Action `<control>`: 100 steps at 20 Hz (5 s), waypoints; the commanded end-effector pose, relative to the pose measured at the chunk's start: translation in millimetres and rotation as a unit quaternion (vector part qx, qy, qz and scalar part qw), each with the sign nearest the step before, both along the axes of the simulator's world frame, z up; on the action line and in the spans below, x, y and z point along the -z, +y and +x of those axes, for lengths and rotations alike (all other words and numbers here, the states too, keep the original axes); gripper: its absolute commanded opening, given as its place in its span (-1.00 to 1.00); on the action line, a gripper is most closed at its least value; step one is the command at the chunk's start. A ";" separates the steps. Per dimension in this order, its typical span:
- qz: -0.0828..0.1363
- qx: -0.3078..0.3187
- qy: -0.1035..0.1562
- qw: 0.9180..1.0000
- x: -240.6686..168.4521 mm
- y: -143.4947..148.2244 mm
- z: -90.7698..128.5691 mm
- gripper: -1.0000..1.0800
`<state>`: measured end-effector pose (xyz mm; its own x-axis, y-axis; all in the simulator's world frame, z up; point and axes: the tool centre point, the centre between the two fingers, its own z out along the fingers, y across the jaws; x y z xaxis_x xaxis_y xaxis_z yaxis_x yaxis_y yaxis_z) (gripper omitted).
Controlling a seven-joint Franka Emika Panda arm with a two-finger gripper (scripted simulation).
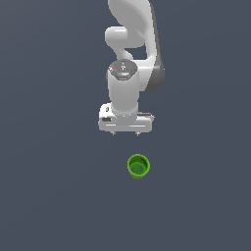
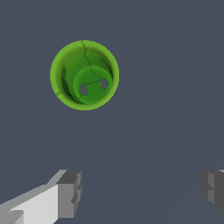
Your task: Pick up the object and move it to a goal position.
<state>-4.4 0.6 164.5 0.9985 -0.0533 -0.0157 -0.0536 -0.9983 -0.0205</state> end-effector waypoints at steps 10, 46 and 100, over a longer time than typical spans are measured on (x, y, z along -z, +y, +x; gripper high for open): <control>0.001 -0.012 0.005 1.000 4.4 5.7 -3.2 0.23; -0.071 -0.443 0.053 0.892 38.5 38.9 101.6 0.23; -0.102 -0.623 0.100 0.769 84.8 29.6 136.5 -1.00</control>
<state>132.1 34.2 76.1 0.2522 0.9219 -0.2941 0.9662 -0.2566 0.0242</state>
